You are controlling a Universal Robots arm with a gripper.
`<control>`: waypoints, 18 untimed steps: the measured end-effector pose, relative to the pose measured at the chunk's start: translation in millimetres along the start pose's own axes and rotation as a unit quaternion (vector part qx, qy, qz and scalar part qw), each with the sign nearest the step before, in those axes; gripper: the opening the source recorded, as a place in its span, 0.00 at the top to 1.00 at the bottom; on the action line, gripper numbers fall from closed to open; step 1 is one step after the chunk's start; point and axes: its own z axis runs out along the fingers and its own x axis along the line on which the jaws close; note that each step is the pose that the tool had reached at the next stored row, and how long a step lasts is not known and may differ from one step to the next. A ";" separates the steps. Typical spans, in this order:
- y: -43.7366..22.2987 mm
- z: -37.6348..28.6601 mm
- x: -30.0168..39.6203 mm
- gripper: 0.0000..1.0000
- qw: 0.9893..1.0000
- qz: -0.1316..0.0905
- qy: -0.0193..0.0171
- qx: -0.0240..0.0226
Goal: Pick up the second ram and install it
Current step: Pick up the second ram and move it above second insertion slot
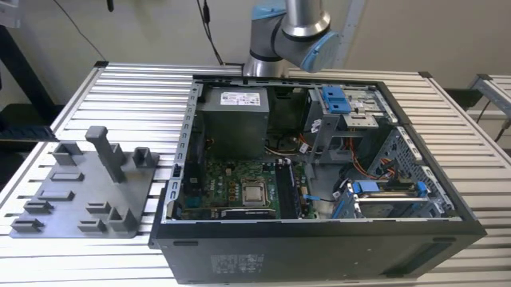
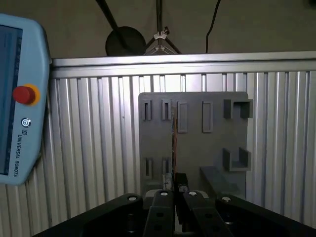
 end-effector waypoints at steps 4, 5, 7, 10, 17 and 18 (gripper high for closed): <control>-0.1 -3.6 0.0 0.86 1.000 0.000 0.000 0.000; -0.1 -4.6 0.0 0.86 1.000 0.000 0.000 0.000; -0.2 -6.6 0.0 0.86 1.000 0.000 0.000 0.000; -0.3 -10.5 0.0 0.86 1.000 0.000 0.000 0.000; -0.6 -23.2 -0.1 0.86 1.000 0.000 0.000 0.000; -0.6 -25.1 -0.1 0.86 1.000 0.000 0.000 0.000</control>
